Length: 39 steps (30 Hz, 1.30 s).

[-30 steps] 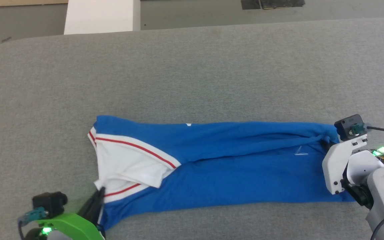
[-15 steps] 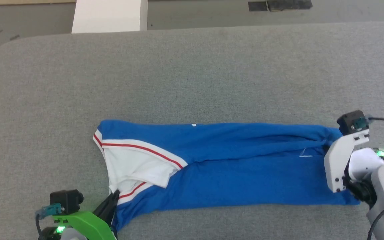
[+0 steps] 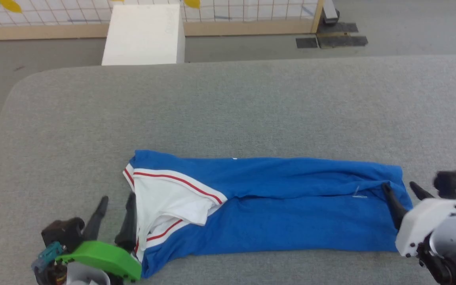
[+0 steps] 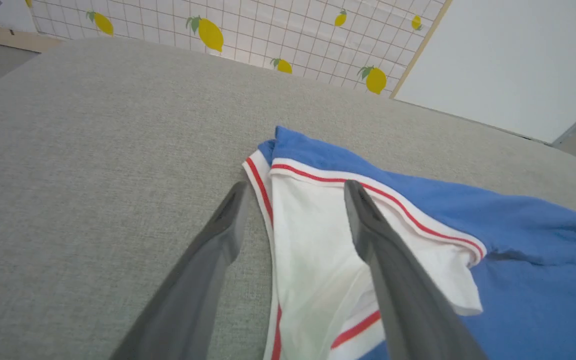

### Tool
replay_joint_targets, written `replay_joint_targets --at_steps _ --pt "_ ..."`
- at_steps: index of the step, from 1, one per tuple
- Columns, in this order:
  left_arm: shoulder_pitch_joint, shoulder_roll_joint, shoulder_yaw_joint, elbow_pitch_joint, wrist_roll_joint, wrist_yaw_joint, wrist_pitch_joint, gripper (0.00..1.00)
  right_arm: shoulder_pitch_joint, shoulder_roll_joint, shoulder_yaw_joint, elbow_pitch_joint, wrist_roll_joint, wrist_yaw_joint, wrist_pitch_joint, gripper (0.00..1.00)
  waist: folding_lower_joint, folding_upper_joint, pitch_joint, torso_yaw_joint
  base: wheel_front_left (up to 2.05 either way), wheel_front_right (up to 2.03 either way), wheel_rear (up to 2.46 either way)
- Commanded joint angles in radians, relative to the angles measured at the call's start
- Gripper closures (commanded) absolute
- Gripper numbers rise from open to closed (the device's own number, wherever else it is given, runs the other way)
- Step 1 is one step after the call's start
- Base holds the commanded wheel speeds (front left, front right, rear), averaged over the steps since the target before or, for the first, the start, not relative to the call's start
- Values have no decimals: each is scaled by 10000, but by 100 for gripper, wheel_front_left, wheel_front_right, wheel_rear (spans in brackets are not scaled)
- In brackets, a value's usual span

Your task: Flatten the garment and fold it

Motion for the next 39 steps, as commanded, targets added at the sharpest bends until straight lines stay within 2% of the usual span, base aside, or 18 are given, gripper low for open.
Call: replay_joint_targets --at_steps 1,3,9,14,20,24,30,35,39 --pt "-251 -184 249 -31 343 74 -79 0 268 201 -242 -217 -74 -13 -353 0 1 64 -210 182 0 0 0" --pt "-408 -549 868 -254 906 57 -90 0 520 513 -637 -483 -97 -13 -807 0 1 64 -304 266 0 0 0" --pt "-647 -1560 2356 -581 2901 -503 -96 0 882 1160 -1607 -807 -216 -13 -1836 0 1 64 -533 403 0 0 0" --pt "-779 -2110 3125 -351 4203 -1008 -97 0 776 1382 -2318 -462 -198 -13 -1864 0 1 64 -624 376 0 0 0" --pt "-688 -2644 3885 47 4819 -1660 -98 0 21 1403 -2903 789 80 -13 -746 0 1 64 -639 210 0 0 0" --pt "-672 -2866 4183 252 5110 -2017 -98 0 -738 1404 -2921 1649 -235 -13 237 0 1 64 -627 191 0 0 0" --pt "-800 -3139 4433 376 5410 -2300 -98 0 -1577 1405 -2873 2689 -1133 -13 1786 0 1 64 -494 319 0 0 0" --pt "-963 -3258 4565 396 5580 -2439 -98 0 -2098 1405 -2923 3067 -2045 -13 2853 0 1 64 -238 426 0 0 0" --pt "-1045 -3327 4640 391 5697 -2502 -99 0 -2347 1406 -3002 3315 -2327 -13 3698 0 1 64 -63 487 0 0 0"
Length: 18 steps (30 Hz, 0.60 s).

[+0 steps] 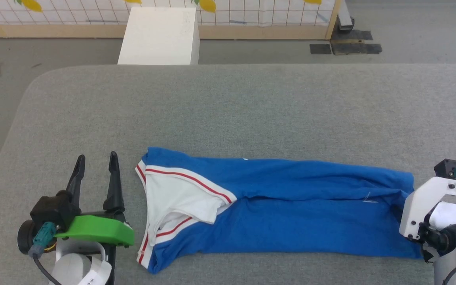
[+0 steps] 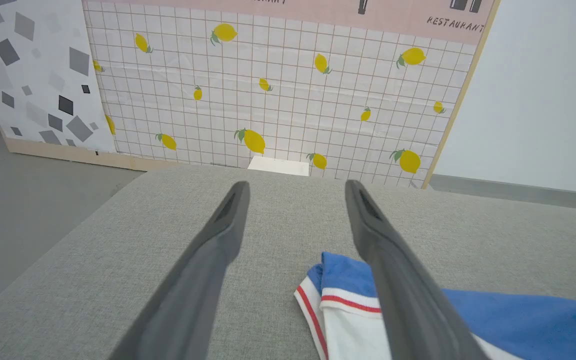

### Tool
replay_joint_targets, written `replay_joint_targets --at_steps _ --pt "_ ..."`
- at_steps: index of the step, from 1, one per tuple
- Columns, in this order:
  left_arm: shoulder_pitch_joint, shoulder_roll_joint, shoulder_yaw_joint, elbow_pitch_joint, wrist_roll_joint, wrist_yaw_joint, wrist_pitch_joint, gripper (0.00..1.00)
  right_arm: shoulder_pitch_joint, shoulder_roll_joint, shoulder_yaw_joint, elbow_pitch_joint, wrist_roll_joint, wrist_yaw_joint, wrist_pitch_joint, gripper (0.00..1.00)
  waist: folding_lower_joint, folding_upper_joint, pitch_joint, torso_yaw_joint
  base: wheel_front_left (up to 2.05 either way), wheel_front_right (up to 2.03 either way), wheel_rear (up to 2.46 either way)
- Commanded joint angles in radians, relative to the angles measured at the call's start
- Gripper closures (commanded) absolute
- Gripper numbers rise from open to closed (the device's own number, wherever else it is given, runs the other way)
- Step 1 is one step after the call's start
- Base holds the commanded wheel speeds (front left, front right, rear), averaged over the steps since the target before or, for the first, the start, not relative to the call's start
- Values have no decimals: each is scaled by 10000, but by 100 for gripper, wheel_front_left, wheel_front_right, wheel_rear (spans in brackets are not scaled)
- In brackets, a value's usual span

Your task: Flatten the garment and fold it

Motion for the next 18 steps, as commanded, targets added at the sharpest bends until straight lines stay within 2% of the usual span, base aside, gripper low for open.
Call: replay_joint_targets --at_steps 1,3,4,5,7,8,13,18 --pt "-168 -69 38 9 170 -69 -47 0 -105 14 21 142 13 -13 284 0 1 64 99 62 0 0 0" --pt "-197 -94 73 24 201 -93 -47 0 -113 14 110 277 335 -13 741 0 1 64 134 79 0 0 0" --pt "-209 -103 93 29 214 -102 -47 0 -101 14 163 310 484 -13 931 13 1 64 145 77 0 0 0" --pt "-220 -114 119 35 229 -112 -47 0 -78 14 231 298 612 -13 1092 50 1 64 157 72 0 0 0" --pt "-242 -131 162 58 257 -127 -47 0 -36 14 349 187 835 -13 1127 92 1 64 167 60 0 0 0" --pt "-253 -138 182 74 274 -135 -47 0 0 14 397 112 895 -13 1078 100 1 64 164 50 0 0 0" --pt "-271 -164 261 87 341 -165 -47 0 170 14 254 -320 698 -13 552 100 1 64 135 -13 0 0 0" --pt "-270 -189 260 71 399 -185 -47 0 297 -29 -555 -765 -310 -13 -186 100 1 64 145 -46 0 0 0"
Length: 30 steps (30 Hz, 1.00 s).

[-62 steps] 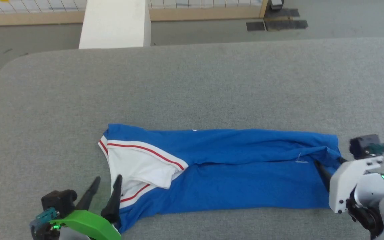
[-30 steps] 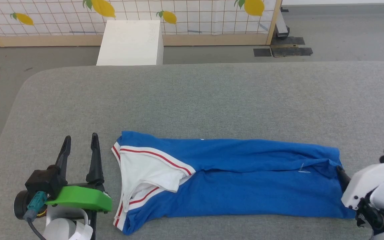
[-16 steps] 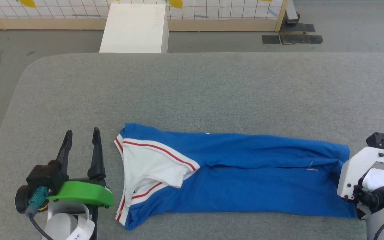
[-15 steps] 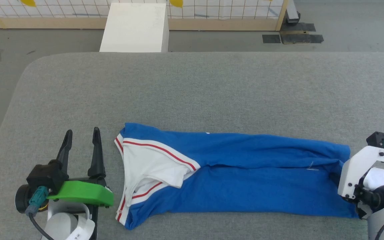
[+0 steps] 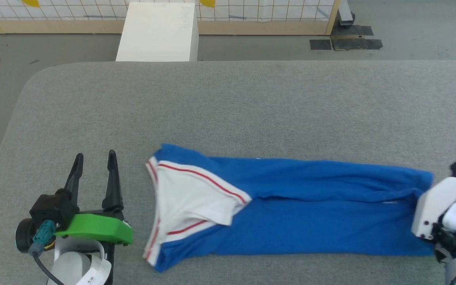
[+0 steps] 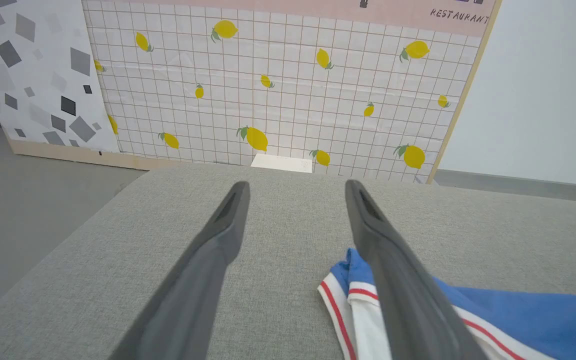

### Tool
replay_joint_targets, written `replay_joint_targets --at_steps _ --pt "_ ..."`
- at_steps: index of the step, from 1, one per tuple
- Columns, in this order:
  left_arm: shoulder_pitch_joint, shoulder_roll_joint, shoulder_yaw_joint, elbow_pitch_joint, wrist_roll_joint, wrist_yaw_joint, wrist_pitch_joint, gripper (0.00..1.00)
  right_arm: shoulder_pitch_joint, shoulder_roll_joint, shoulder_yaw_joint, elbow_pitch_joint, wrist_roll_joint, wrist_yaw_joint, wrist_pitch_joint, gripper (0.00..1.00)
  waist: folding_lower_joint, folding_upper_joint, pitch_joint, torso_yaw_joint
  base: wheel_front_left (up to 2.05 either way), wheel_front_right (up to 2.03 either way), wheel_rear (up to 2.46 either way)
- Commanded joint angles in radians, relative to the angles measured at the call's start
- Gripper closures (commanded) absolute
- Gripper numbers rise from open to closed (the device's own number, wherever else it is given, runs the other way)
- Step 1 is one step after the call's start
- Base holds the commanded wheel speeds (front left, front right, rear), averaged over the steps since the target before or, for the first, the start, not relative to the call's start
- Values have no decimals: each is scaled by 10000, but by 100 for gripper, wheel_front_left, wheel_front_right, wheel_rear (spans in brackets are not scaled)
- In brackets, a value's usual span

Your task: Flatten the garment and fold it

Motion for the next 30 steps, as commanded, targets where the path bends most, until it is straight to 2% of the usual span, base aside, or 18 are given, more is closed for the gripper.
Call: replay_joint_targets --at_steps 1,9,14,18,21,28,30 --pt "-169 -67 5 -16 54 -50 -45 0 128 -128 -312 -137 -370 -19 -283 100 0 63 20 -3 0 0 0" --pt "-195 -95 19 -45 81 -67 -45 0 -44 -342 -2252 -731 -2608 -19 -1498 100 0 63 133 -23 0 0 0" --pt "-205 -102 44 -57 120 -72 -45 0 -110 -325 -2383 -695 -3030 -19 -1669 100 0 63 128 -33 0 0 0" --pt "-116 -107 15 -8 186 -77 -45 0 322 -349 -1167 -1168 -2466 -19 -1222 100 0 63 -59 7 0 0 0" --pt "-31 -102 1 23 197 -78 -45 0 759 -350 -65 -2267 -1737 -19 -745 100 0 63 -179 28 0 0 0" --pt "99 -58 -55 50 158 -80 -45 0 2089 -825 3190 -6560 -55 -19 1551 100 0 63 -335 65 0 0 0" --pt "89 -57 -84 62 135 -81 -45 0 2203 -1016 3992 -7424 207 -19 1966 100 0 63 -336 95 0 0 0"
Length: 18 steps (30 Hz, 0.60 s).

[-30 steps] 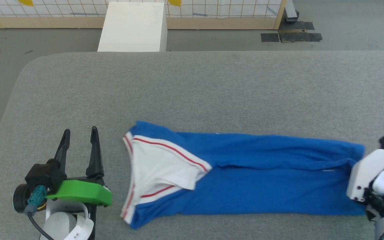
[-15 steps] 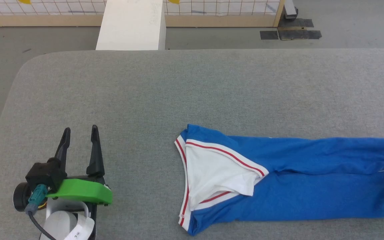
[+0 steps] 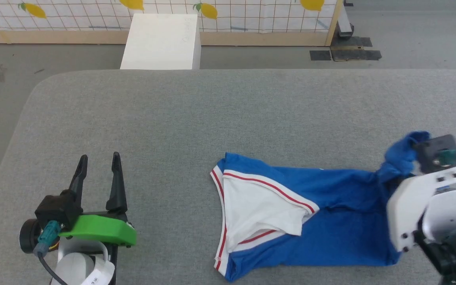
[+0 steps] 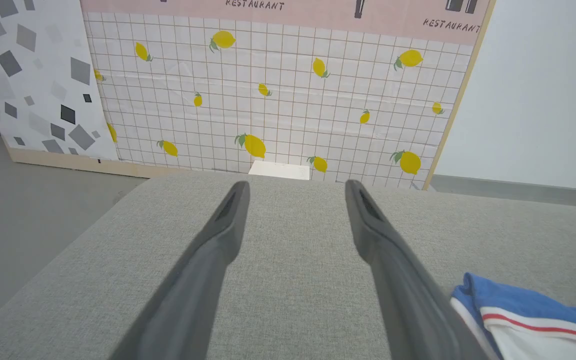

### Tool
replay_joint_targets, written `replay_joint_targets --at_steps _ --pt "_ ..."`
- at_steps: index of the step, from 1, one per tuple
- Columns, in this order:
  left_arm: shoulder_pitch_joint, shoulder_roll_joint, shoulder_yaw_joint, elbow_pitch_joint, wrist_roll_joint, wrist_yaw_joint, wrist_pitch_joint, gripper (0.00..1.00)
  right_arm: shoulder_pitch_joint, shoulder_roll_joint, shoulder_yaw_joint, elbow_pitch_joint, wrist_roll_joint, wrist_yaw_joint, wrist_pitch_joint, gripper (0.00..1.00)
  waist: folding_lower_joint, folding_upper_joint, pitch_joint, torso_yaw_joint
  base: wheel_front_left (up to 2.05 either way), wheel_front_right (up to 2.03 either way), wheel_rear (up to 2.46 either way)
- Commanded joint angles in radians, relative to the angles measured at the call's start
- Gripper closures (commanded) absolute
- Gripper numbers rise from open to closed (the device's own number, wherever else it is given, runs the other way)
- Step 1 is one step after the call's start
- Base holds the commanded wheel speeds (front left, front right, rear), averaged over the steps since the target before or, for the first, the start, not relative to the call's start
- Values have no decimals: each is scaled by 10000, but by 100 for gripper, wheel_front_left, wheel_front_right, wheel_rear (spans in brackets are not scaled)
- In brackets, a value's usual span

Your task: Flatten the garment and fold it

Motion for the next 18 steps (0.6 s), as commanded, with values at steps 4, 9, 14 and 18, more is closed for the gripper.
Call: replay_joint_targets --at_steps 4,9,14,18 --pt "-9 4 -85 34 -6 -68 -45 0 -291 -286 1713 -735 379 -17 315 100 0 63 69 76 0 0 0" --pt "-171 4 -220 31 -35 -68 -45 0 -1268 -73 3441 286 527 -17 -277 100 0 63 266 257 0 0 0" --pt "-310 6 -282 -30 -57 -68 -45 0 -2106 434 4510 2021 524 -17 -1136 100 0 63 498 432 0 0 0" --pt "-431 -3 -308 -84 -76 -68 -45 0 -2656 688 5168 3555 549 -17 -1716 100 0 63 728 564 0 0 0"
